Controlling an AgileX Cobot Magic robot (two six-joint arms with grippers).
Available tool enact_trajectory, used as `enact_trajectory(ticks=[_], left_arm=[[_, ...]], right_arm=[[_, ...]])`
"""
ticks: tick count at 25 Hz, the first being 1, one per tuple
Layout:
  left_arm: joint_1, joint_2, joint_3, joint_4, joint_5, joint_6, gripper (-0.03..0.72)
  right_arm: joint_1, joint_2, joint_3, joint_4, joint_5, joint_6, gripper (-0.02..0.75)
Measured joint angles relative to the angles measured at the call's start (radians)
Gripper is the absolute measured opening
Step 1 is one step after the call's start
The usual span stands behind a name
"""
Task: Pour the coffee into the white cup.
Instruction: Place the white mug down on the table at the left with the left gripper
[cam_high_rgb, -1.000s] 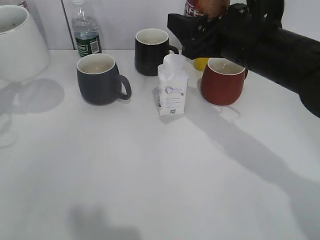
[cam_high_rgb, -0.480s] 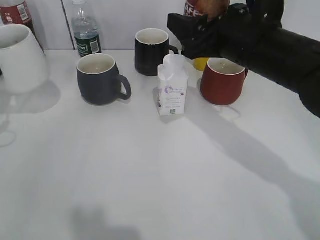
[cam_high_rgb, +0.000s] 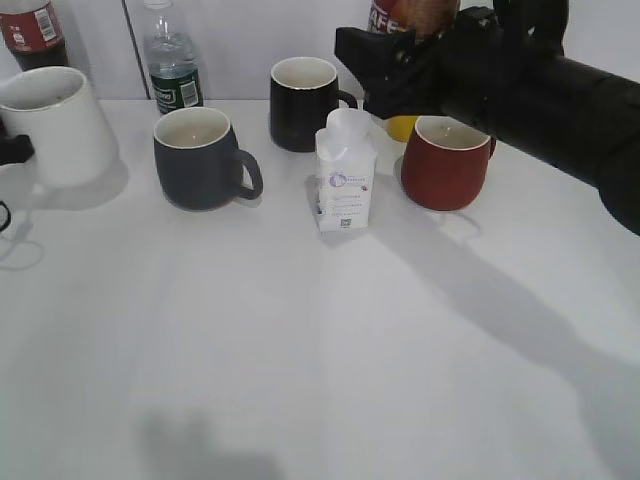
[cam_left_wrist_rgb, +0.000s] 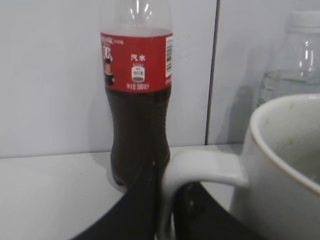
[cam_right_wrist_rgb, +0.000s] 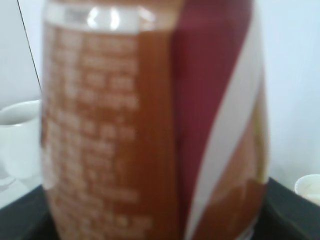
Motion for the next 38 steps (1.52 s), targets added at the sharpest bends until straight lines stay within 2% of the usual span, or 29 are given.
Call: enact_trajectory(ticks=[13,29,32,38], left_arm=[[0.0,0.173,-0.167,0.047,0.009,0.003,0.06],[-0.001,0.258,-0.224,0.048,-0.008,0.0,0.067],[-0.001,0.258,-0.224,0.047,-0.013,-0.009,0.088],[-0.002,0.258,-0.224,0.047,-0.018,-0.011,0.178]], right_arm=[[0.0,0.0,0.0,0.0,0.0,0.0,0.528],[0.0,0.0,0.0,0.0,0.0,0.0,0.528],[0.0,0.0,0.0,0.0,0.0,0.0,0.528],[0.0,0.0,0.0,0.0,0.0,-0.001,0.528]])
